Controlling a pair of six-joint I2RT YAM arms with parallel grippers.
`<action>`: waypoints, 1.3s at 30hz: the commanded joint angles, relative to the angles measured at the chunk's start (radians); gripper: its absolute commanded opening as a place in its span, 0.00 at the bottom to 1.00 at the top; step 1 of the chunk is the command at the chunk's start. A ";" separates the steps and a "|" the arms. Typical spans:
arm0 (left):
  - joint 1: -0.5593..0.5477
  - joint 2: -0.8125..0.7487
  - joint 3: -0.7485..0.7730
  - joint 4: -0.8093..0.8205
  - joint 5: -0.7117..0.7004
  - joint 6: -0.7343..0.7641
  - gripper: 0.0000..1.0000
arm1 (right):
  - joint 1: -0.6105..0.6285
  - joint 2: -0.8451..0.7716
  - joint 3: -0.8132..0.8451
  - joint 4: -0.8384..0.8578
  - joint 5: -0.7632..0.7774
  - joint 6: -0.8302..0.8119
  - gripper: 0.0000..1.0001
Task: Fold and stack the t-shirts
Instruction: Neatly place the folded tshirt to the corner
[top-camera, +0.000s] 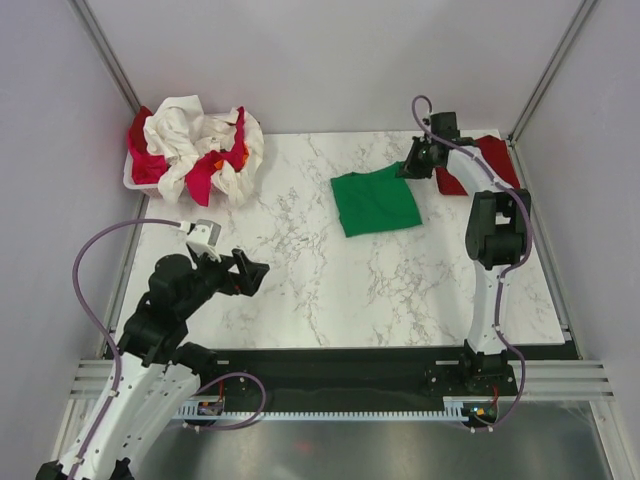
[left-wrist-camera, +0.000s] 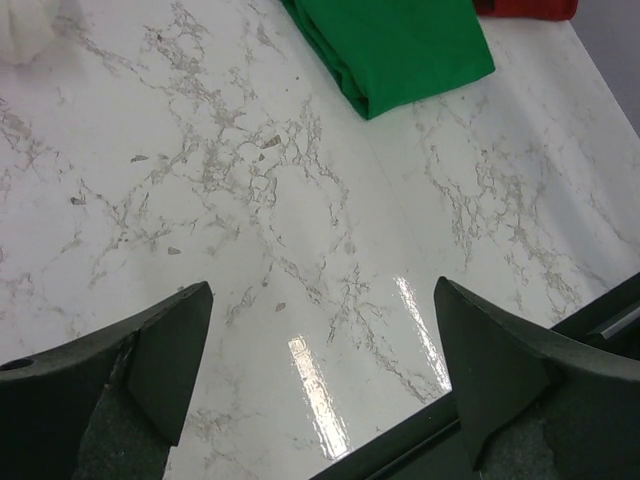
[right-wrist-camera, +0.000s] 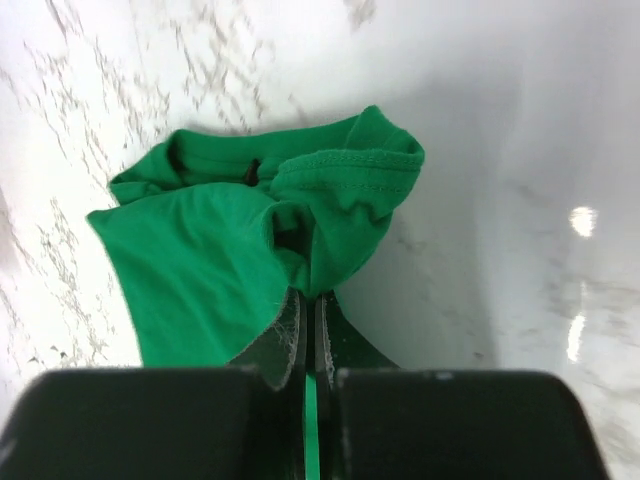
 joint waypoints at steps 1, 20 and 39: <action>0.002 0.007 -0.022 0.003 -0.060 -0.018 1.00 | -0.034 -0.062 0.122 -0.124 0.068 -0.066 0.00; 0.002 0.102 -0.017 0.004 -0.044 0.002 1.00 | -0.221 0.099 0.610 -0.301 0.081 -0.101 0.00; 0.002 0.176 -0.006 0.001 -0.019 0.000 1.00 | -0.425 0.197 0.722 -0.178 -0.143 0.020 0.00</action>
